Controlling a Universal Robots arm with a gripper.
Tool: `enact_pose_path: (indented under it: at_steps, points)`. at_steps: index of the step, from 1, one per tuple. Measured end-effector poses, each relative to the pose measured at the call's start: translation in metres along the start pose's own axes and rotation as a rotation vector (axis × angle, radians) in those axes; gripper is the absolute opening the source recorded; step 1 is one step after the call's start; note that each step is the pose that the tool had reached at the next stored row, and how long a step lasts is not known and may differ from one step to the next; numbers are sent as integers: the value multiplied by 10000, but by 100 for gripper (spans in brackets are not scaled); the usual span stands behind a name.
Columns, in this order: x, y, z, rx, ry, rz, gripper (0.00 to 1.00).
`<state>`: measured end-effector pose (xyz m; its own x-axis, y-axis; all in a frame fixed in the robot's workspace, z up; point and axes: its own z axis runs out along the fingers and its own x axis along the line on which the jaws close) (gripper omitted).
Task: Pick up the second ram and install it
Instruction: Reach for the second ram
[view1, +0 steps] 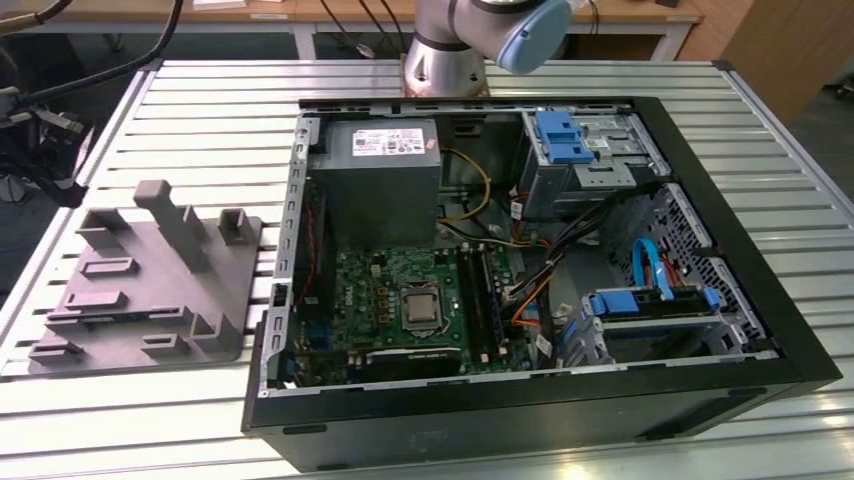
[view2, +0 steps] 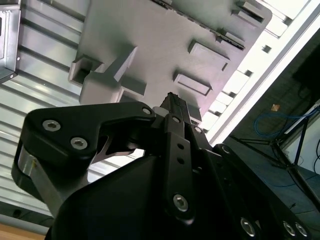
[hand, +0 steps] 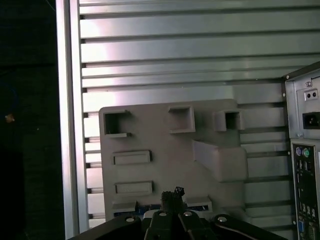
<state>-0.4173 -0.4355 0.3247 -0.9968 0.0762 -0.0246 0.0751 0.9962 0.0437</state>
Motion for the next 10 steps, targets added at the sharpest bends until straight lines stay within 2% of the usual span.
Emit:
enact_pose_path:
  at_steps: [10]
  points:
    - [2, -103, 176, 3, 1, 0, 10]
